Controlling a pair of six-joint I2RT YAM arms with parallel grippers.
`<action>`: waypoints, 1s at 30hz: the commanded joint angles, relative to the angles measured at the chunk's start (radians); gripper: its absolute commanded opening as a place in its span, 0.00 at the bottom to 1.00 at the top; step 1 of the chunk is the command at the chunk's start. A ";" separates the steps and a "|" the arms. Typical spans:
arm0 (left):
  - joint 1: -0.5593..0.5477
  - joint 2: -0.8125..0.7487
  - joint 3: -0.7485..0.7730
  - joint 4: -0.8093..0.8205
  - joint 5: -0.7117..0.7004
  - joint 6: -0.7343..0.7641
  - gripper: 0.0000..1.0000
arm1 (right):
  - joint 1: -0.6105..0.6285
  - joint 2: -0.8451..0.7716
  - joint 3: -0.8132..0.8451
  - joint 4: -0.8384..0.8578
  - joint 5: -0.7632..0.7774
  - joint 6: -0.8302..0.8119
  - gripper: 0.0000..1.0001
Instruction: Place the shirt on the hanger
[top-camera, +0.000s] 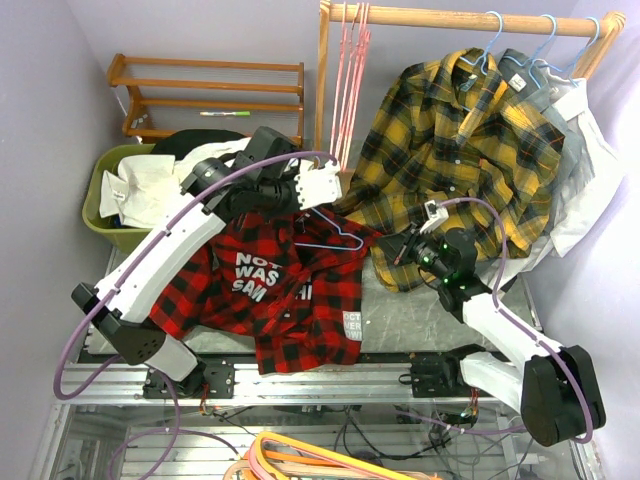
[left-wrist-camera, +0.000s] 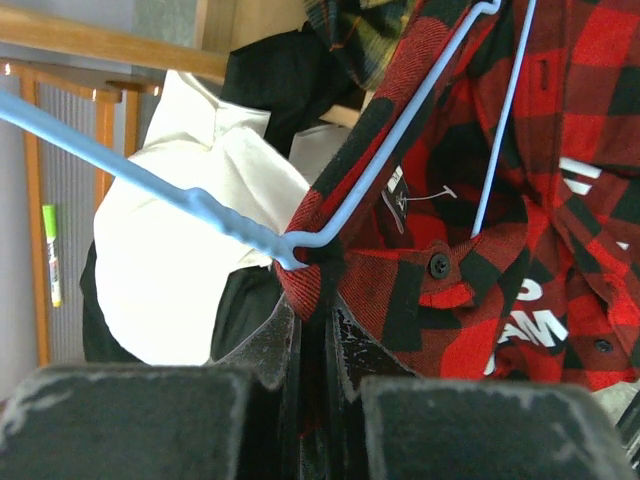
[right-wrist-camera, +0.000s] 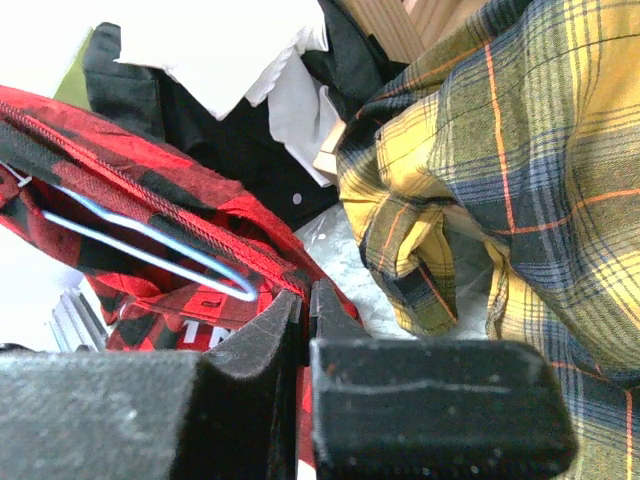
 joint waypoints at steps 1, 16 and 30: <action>0.009 -0.062 -0.012 0.080 -0.223 0.020 0.07 | -0.025 0.019 0.031 -0.098 0.014 -0.031 0.00; -0.053 -0.053 -0.222 0.298 -0.405 0.032 0.07 | -0.024 0.013 0.401 -0.578 -0.199 0.046 0.00; -0.062 -0.060 -0.354 0.505 -0.414 -0.066 0.07 | -0.024 0.129 0.222 0.792 -0.468 1.008 0.00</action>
